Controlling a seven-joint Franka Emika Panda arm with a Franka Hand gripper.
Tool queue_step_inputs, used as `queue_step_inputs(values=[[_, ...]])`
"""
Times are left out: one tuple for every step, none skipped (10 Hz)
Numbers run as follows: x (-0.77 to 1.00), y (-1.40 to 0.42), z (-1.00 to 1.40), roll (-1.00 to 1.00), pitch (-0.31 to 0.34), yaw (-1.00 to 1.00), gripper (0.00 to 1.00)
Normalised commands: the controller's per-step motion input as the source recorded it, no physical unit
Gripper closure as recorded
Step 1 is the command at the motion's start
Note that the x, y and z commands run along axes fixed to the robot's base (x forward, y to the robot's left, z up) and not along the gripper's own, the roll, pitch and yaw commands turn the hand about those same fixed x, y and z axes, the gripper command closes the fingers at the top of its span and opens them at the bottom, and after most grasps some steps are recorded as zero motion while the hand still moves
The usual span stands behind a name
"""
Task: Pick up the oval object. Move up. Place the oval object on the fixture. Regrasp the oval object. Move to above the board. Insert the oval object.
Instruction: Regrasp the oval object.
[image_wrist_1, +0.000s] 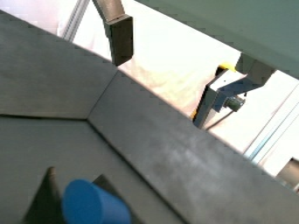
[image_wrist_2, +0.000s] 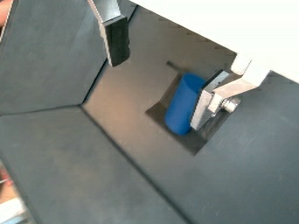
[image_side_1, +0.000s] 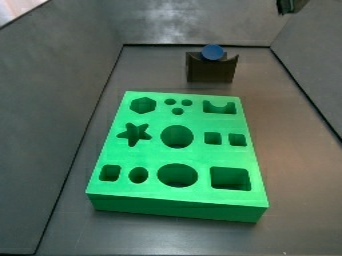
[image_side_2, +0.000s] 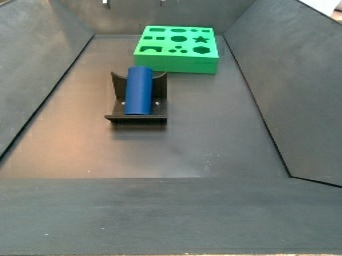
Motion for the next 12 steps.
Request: queue_step_inputs(values=[[0.11,-0.05,-0.02,0.42,0.120,0.21,0.00],[0.10,-0.04,-0.01,0.25,0.084,0.21,0.00],[0.09,-0.04,-0.01,0.20,0.052,0.20,0.00],[0.04,0.07,-1.00,0.17,0.082,0.14,0.00],[0.04,0.07,-1.00,0.16,0.059,0.13,0.00],[0.05,0.06,-1.00,0.14,0.023,0.13,0.00],[0.06,0.05,-1.00,0.12,0.004,0.12,0.00],[0.07,0.05,-1.00,0.10,-0.009,0.11,0.00],[0.08,0.05,-1.00,0.08,-0.024,0.10,0.00],[0.09,0.04,-1.00,0.07,-0.044,0.08,0.00],[0.10,0.04,-1.00,0.07,-0.055,0.07,0.00],[0.11,0.03,-1.00,0.06,-0.056,0.05,0.00]])
